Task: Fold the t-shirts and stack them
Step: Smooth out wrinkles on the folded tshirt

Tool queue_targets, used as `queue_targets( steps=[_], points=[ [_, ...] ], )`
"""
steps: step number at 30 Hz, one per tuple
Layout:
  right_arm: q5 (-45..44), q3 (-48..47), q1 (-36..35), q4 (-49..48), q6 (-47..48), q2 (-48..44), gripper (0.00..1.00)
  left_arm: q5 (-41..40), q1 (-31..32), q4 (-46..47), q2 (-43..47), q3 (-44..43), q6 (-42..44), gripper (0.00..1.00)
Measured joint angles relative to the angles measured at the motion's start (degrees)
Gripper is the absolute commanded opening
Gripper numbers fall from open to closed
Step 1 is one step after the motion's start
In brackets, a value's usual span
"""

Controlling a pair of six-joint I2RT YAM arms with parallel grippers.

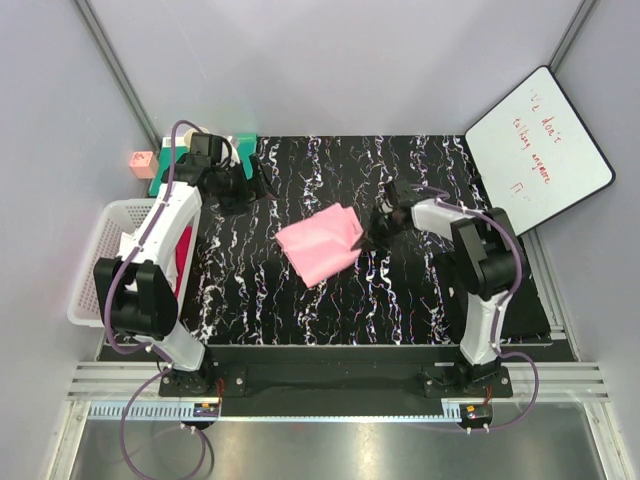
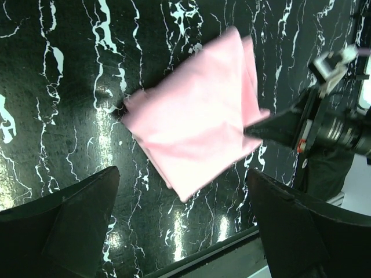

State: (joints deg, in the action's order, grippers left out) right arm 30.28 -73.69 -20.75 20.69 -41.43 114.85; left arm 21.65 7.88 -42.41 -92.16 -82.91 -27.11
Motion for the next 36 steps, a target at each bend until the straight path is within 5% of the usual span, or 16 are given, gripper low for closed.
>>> queue_targets(
  steps=[1, 3, 7, 8, 14, 18, 27, 31, 36],
  points=[
    [-0.4, 3.1, 0.3, 1.0, 0.1, -1.9, 0.28, 0.3, 0.0, 0.0, 0.2, 0.1, 0.2, 0.96],
    [-1.0, 8.6, 0.4, 3.0, -0.2, -5.1, 0.41, 1.0, 0.1, 0.0, 0.2, 0.2, 0.4, 0.96],
    [-0.8, 15.3, 0.0, 9.1, 0.0, -10.6, 0.83, 2.3, 0.5, 0.0, 0.2, 1.1, 1.2, 0.96],
    [-1.7, 15.9, 0.0, 10.4, 0.1, -11.9, 0.99, 2.6, 0.6, 0.0, 0.2, 1.5, 1.5, 0.97],
    [-8.0, 14.4, -0.2, 19.9, 3.3, -25.8, 1.0, 4.1, 0.9, 0.1, 0.2, 3.3, 3.2, 0.97],
    [-10.4, 5.7, -0.2, 21.3, 6.2, -27.8, 0.89, 4.5, 0.9, 0.0, 0.3, 5.0, 3.8, 0.97],
    [-10.0, -2.9, -0.2, 20.7, 11.5, -4.9, 0.54, 4.5, 0.9, 0.0, 2.3, 6.6, 4.9, 0.97],
    [-9.6, -2.9, -0.2, 21.9, 12.3, -1.5, 0.39, 4.5, 0.9, 0.0, 3.1, 6.6, 4.9, 0.97],
    [-8.5, -3.6, -0.2, 22.4, 13.1, -1.5, 0.06, 4.5, 0.9, 0.0, 3.7, 7.8, 4.8, 0.96]
  ],
)
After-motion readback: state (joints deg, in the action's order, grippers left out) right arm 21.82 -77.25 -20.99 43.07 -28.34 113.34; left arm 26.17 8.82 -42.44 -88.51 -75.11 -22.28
